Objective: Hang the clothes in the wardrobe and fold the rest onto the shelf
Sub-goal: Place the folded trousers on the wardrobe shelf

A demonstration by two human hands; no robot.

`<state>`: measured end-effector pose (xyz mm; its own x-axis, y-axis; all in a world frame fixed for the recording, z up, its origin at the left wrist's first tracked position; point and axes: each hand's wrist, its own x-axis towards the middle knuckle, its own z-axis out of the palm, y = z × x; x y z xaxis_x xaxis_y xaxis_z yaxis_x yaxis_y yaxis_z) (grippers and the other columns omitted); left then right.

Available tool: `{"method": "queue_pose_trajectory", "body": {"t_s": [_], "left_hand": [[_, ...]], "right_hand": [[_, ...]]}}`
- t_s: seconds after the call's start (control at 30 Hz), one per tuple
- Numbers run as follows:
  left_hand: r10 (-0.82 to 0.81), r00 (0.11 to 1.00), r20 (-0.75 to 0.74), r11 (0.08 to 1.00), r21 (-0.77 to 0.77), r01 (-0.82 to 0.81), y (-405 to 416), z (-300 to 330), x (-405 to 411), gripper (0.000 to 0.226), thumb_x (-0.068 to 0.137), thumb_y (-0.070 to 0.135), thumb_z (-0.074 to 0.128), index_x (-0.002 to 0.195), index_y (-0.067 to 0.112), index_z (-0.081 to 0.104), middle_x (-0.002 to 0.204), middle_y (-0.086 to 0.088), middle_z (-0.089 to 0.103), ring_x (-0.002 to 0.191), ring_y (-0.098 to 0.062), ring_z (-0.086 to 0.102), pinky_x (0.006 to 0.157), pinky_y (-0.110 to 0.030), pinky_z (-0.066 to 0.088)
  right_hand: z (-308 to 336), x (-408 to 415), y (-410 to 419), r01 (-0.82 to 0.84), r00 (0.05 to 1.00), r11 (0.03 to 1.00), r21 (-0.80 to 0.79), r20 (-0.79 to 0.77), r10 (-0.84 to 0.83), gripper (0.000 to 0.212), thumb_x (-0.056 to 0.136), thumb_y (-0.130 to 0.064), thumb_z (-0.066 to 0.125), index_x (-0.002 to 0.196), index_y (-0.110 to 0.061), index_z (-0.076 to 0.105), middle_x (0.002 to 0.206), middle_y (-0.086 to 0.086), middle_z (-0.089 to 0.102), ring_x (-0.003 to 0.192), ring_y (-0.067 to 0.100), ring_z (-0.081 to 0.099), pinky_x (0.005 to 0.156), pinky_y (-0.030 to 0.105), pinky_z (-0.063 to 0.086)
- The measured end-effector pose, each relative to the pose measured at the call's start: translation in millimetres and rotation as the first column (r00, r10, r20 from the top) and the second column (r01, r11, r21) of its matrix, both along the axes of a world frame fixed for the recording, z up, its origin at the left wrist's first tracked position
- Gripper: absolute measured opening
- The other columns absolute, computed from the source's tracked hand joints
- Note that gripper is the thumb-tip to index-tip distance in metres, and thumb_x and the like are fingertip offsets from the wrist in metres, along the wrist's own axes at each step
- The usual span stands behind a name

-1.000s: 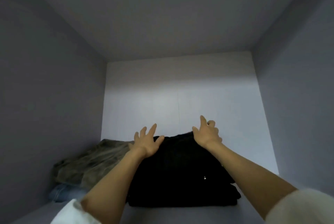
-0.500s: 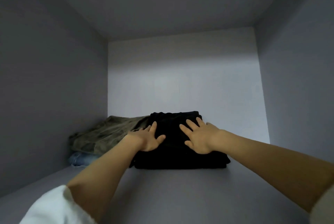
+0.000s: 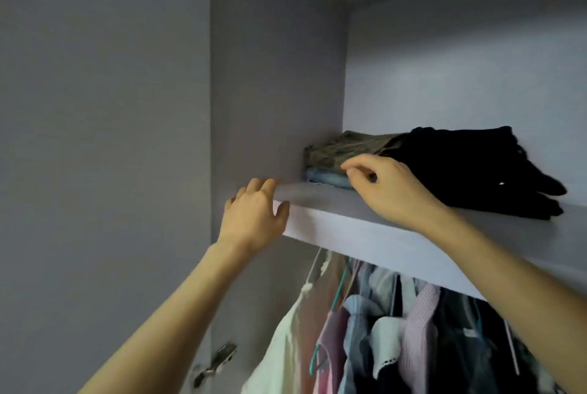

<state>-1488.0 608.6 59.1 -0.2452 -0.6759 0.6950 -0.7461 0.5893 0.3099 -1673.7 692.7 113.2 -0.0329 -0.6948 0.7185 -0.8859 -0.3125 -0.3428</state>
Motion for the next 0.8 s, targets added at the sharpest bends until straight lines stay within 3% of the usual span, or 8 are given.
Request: {"method": "queue_pose_trajectory", "body": {"t_s": [0.07,0.13,0.23,0.33,0.47,0.57,0.67,0.8], "left_hand": [[0.039,0.993,-0.108,0.998,0.054,-0.034,29,-43,53,0.044,0.093,0.03,0.05,0.136,0.022,0.045,0.136,-0.001,0.047,0.121,-0.026,0.049,0.097,-0.038,0.041],[0.074,0.979,-0.188,0.991,0.127,-0.051,54,-91,91,0.04,0.093,0.03,0.05,0.132,0.022,0.049,0.134,0.001,0.05,0.119,-0.022,0.051,0.095,-0.035,0.043],[0.156,0.969,-0.193,0.948,0.305,-0.092,105,-170,152,0.039,0.094,0.03,0.049,0.133,0.023,0.048,0.135,0.006,0.049,0.119,-0.016,0.051,0.095,-0.029,0.042],[0.28,0.954,-0.106,0.858,0.473,-0.199,160,-245,235,0.039,0.095,0.032,0.047,0.133,0.025,0.048,0.136,0.007,0.048,0.119,-0.014,0.051,0.097,-0.026,0.04],[0.44,0.897,-0.037,0.661,0.69,-0.296,242,-323,348,0.037,0.095,0.028,0.049,0.131,0.019,0.051,0.133,0.0,0.051,0.122,-0.017,0.05,0.098,-0.023,0.037],[0.636,0.772,-0.01,0.493,0.775,-0.396,299,-351,428,0.036,0.095,0.024,0.05,0.13,0.015,0.051,0.132,-0.005,0.053,0.12,-0.02,0.051,0.097,-0.023,0.035],[0.775,0.631,0.023,0.378,0.783,-0.493,344,-366,490,0.037,0.095,0.025,0.049,0.131,0.016,0.051,0.132,-0.005,0.053,0.119,-0.02,0.052,0.092,-0.023,0.036],[0.909,0.417,0.012,0.228,0.824,-0.518,402,-379,552,0.035,0.094,0.024,0.049,0.128,0.014,0.053,0.128,-0.006,0.057,0.115,-0.022,0.054,0.094,-0.027,0.04]], "right_hand": [[-41,56,6,-0.209,0.95,0.972,-0.107,0.211,0.228,0.021,0.093,-0.014,0.05,0.106,-0.022,0.064,0.106,-0.005,0.065,0.1,0.011,0.06,0.086,0.015,0.042],[-87,108,15,-0.356,0.835,0.915,-0.191,0.376,0.403,0.023,0.094,-0.007,0.048,0.1,-0.027,0.059,0.101,-0.007,0.065,0.097,0.012,0.061,0.082,0.014,0.045],[-174,188,27,-0.478,0.71,0.872,-0.109,0.537,0.456,0.025,0.095,-0.006,0.047,0.099,-0.028,0.057,0.1,-0.002,0.065,0.099,0.019,0.061,0.085,0.029,0.049],[-254,267,47,-0.582,0.686,0.804,0.123,0.605,0.404,0.021,0.095,-0.008,0.048,0.099,-0.026,0.059,0.1,-0.002,0.066,0.099,0.02,0.062,0.086,0.033,0.049],[-334,368,84,-0.726,0.685,0.464,0.507,0.59,0.427,0.025,0.095,-0.014,0.048,0.093,-0.037,0.058,0.091,-0.011,0.067,0.089,0.012,0.065,0.084,0.027,0.049],[-375,453,111,-0.693,0.664,0.179,0.698,0.522,0.536,0.021,0.097,-0.016,0.046,0.093,-0.03,0.061,0.087,-0.011,0.066,0.082,0.005,0.064,0.082,0.025,0.049],[-396,527,131,-0.6,0.628,0.021,0.8,0.455,0.631,0.022,0.098,-0.017,0.042,0.106,-0.016,0.062,0.092,-0.005,0.064,0.081,0.007,0.061,0.075,0.019,0.046],[-412,621,158,-0.469,0.479,-0.176,0.866,0.416,0.773,0.026,0.099,-0.022,0.039,0.113,-0.014,0.06,0.099,-0.004,0.061,0.091,0.013,0.06,0.073,0.019,0.043]]}}
